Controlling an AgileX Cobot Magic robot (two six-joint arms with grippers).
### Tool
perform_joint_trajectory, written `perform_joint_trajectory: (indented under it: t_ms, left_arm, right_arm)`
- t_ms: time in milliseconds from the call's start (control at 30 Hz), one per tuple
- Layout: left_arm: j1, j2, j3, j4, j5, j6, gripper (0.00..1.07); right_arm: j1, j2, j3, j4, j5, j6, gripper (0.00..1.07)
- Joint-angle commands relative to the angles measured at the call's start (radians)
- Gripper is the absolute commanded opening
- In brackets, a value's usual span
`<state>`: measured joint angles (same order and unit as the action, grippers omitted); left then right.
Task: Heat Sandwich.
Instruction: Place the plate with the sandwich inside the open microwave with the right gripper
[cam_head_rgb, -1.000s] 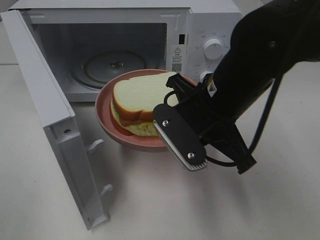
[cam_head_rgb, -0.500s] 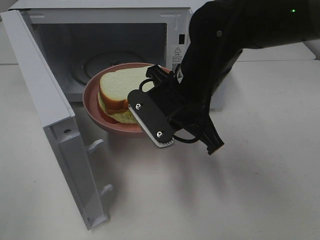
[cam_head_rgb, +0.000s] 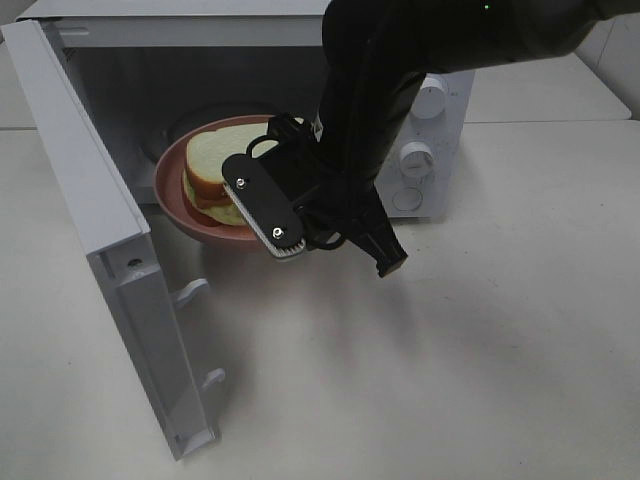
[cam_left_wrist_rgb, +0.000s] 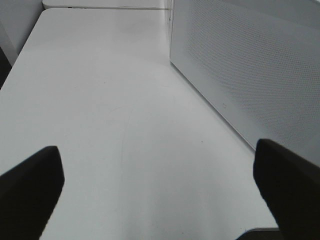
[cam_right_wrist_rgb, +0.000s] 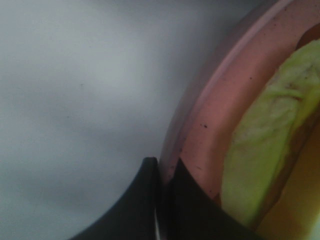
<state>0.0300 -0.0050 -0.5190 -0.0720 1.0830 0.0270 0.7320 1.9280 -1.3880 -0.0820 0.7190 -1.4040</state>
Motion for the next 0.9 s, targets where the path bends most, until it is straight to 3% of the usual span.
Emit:
perform_joint_trajectory:
  t_ms: [33, 900]
  left_arm:
    - [0.005, -0.004, 0.002, 0.0, -0.014, -0.001, 0.98]
    - [0.005, -0.004, 0.002, 0.0, -0.014, -0.001, 0.98]
  right_arm:
    - [0.003, 0.034, -0.071, -0.006, 0.033, 0.015, 0.0]
    - [0.003, 0.269, -0.462, -0.034, 0.163, 0.223, 0.0]
